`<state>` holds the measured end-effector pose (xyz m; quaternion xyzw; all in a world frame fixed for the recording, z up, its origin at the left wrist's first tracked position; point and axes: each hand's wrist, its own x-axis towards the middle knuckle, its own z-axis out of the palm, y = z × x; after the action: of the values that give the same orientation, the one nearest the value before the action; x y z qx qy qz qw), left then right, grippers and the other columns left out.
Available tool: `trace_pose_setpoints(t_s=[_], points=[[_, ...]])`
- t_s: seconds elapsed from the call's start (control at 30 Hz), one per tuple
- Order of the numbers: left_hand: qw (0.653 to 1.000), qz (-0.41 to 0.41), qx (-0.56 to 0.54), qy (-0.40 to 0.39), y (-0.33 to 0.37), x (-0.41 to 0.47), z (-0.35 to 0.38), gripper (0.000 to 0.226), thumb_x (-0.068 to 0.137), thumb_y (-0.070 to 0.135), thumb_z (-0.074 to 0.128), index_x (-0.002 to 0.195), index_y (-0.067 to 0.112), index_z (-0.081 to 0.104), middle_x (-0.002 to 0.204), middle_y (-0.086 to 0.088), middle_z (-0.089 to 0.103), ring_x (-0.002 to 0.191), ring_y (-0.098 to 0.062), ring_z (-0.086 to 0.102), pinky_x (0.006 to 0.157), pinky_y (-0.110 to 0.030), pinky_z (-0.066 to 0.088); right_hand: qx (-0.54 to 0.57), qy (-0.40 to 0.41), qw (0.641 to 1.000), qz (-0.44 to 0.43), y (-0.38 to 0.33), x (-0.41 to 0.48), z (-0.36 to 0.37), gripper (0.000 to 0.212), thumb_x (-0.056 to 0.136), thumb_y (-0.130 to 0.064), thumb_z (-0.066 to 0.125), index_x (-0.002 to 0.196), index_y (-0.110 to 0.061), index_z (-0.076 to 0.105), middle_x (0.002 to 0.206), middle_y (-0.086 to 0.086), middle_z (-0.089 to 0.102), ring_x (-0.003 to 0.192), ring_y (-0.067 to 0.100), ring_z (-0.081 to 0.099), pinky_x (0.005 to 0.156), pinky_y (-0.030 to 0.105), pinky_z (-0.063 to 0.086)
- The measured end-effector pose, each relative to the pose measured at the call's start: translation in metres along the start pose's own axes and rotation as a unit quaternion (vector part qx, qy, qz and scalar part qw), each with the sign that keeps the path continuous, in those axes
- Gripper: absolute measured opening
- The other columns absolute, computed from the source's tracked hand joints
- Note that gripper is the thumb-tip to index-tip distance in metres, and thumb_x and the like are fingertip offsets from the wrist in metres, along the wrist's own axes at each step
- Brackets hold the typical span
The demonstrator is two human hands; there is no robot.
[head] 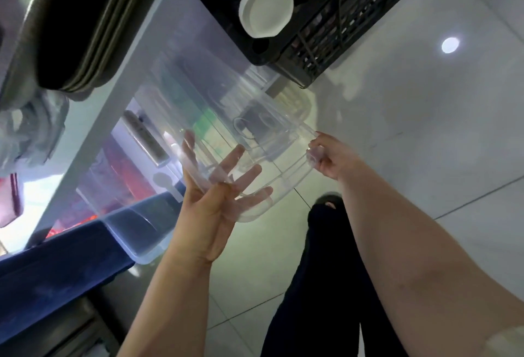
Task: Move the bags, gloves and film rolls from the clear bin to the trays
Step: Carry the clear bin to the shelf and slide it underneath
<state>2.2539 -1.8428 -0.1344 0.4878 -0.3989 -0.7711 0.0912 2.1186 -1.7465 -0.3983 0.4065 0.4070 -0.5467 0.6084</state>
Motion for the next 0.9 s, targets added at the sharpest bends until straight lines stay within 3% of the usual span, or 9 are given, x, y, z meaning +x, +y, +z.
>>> trace_pose_setpoints(t_s=[0.13, 0.23, 0.27, 0.33, 0.47, 0.6, 0.7, 0.8, 0.9], points=[[1.0, 0.006, 0.0, -0.007, -0.019, -0.011, -0.01, 0.091, 0.082, -0.013, 0.038, 0.134, 0.061, 0.032, 0.143, -0.024, 0.043, 0.122, -0.053, 0.047, 0.088, -0.074, 0.041, 0.057, -0.03, 0.998, 0.013, 0.005, 0.013, -0.008, 0.013, 0.075, -0.001, 0.071, 0.085, -0.008, 0.066, 0.097, 0.017, 0.06, 0.077, 0.031, 0.067, 0.068, 0.039, 0.06], [1.0, 0.001, 0.005, -0.019, -0.03, -0.023, -0.026, 0.095, 0.079, -0.017, 0.033, 0.139, 0.057, 0.028, 0.145, -0.024, 0.041, 0.125, -0.056, 0.042, 0.089, -0.079, 0.034, 0.016, -0.092, 0.995, 0.024, 0.011, 0.024, -0.007, 0.007, 0.072, -0.01, 0.079, 0.079, -0.012, 0.077, 0.093, 0.015, 0.074, 0.087, 0.03, 0.071, 0.064, 0.031, 0.059], [1.0, 0.0, 0.008, -0.022, -0.031, -0.025, -0.031, 0.097, 0.077, -0.018, 0.033, 0.14, 0.056, 0.026, 0.145, -0.023, 0.041, 0.126, -0.056, 0.041, 0.089, -0.079, 0.033, -0.004, -0.132, 0.991, 0.023, 0.014, 0.025, -0.009, 0.012, 0.071, -0.012, 0.078, 0.082, -0.017, 0.078, 0.091, 0.011, 0.075, 0.087, 0.025, 0.072, 0.064, 0.027, 0.058], [0.999, -0.006, 0.015, -0.038, -0.03, -0.025, -0.038, 0.099, 0.076, -0.018, 0.031, 0.142, 0.056, 0.023, 0.146, -0.023, 0.041, 0.126, -0.055, 0.041, 0.089, -0.077, 0.035, 0.011, -0.171, 0.985, 0.006, 0.017, 0.024, -0.02, 0.034, 0.077, -0.011, 0.072, 0.11, -0.02, 0.069, 0.096, 0.003, 0.075, 0.083, 0.013, 0.072, 0.061, 0.02, 0.056], [0.997, -0.012, 0.01, -0.076, -0.029, -0.022, -0.048, 0.102, 0.075, -0.02, 0.027, 0.145, 0.053, 0.015, 0.148, -0.024, 0.036, 0.129, -0.056, 0.035, 0.091, -0.076, 0.034, 0.019, -0.171, 0.984, -0.054, 0.013, 0.009, -0.048, 0.068, 0.079, -0.006, 0.069, 0.14, -0.015, 0.041, 0.1, 0.004, 0.059, 0.069, 0.011, 0.069, 0.05, 0.019, 0.053], [0.997, -0.021, -0.02, -0.067, -0.028, -0.038, -0.058, 0.099, 0.075, -0.019, 0.026, 0.147, 0.048, 0.015, 0.149, -0.021, 0.037, 0.13, -0.057, 0.033, 0.092, -0.077, 0.031, -0.02, -0.158, 0.983, -0.092, 0.008, -0.035, -0.052, 0.076, 0.071, -0.008, 0.075, 0.14, -0.012, 0.041, 0.107, 0.01, 0.06, 0.081, 0.018, 0.067, 0.066, 0.026, 0.055], [0.999, -0.019, -0.043, -0.01, -0.027, -0.063, -0.069, 0.093, 0.075, -0.014, 0.03, 0.146, 0.045, 0.022, 0.142, -0.018, 0.048, 0.128, -0.054, 0.039, 0.09, -0.076, 0.036, -0.018, -0.139, 0.985, -0.101, 0.013, -0.07, -0.049, 0.068, 0.073, -0.005, 0.074, 0.135, -0.016, 0.048, 0.108, 0.011, 0.063, 0.08, 0.02, 0.069, 0.071, 0.029, 0.056], [0.998, -0.029, -0.061, 0.006, -0.019, -0.082, -0.075, 0.095, 0.073, -0.013, 0.035, 0.145, 0.048, 0.024, 0.146, -0.019, 0.042, 0.129, -0.053, 0.038, 0.09, -0.074, 0.038, -0.017, -0.132, 0.985, -0.105, 0.02, -0.104, -0.049, 0.06, 0.071, -0.003, 0.076, 0.125, -0.023, 0.059, 0.097, 0.009, 0.07, 0.078, 0.019, 0.068, 0.072, 0.03, 0.056], [0.998, -0.03, -0.047, 0.0, -0.008, -0.095, -0.083, 0.093, 0.078, -0.01, 0.033, 0.143, 0.055, 0.02, 0.147, -0.019, 0.041, 0.128, -0.051, 0.041, 0.089, -0.07, 0.043, -0.051, -0.124, 0.986, -0.103, 0.03, -0.138, -0.052, 0.065, 0.074, -0.002, 0.073, 0.132, -0.023, 0.051, 0.099, 0.009, 0.067, 0.086, 0.022, 0.065, 0.083, 0.039, 0.056]])
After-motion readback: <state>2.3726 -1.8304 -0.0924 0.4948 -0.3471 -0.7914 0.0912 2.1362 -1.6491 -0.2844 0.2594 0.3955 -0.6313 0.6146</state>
